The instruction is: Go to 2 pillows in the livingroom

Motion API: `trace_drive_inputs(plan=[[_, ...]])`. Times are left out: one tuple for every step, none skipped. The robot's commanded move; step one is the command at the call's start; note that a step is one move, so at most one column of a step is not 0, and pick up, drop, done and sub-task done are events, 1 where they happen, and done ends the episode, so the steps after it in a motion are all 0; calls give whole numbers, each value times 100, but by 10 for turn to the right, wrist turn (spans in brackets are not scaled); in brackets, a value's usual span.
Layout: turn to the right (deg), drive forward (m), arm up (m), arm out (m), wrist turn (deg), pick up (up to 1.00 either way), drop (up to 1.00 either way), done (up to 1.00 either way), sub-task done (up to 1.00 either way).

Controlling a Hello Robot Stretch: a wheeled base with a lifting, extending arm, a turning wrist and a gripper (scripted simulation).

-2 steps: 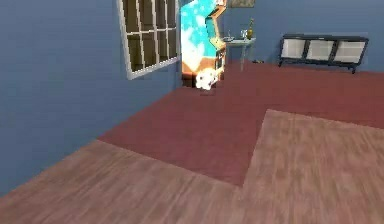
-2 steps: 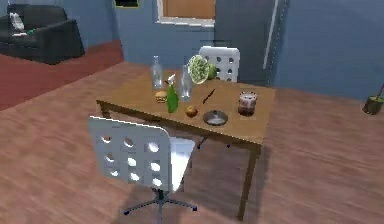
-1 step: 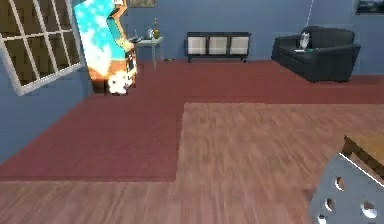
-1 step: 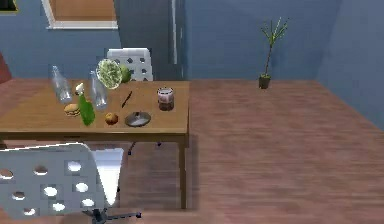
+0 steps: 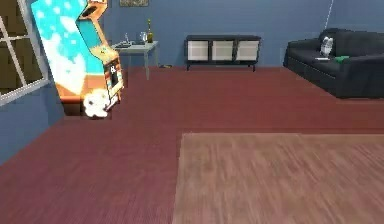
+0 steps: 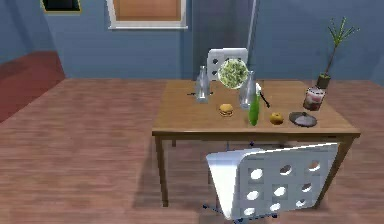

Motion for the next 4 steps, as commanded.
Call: trace_drive_inputs(plan=[[270,0,0,0,0,0,0,0,0],[0,100,0,0,0,0,0,0,0],[0,100,0,0,0,0,0,0,0],[30,0,0,0,0,0,0,0,0]])
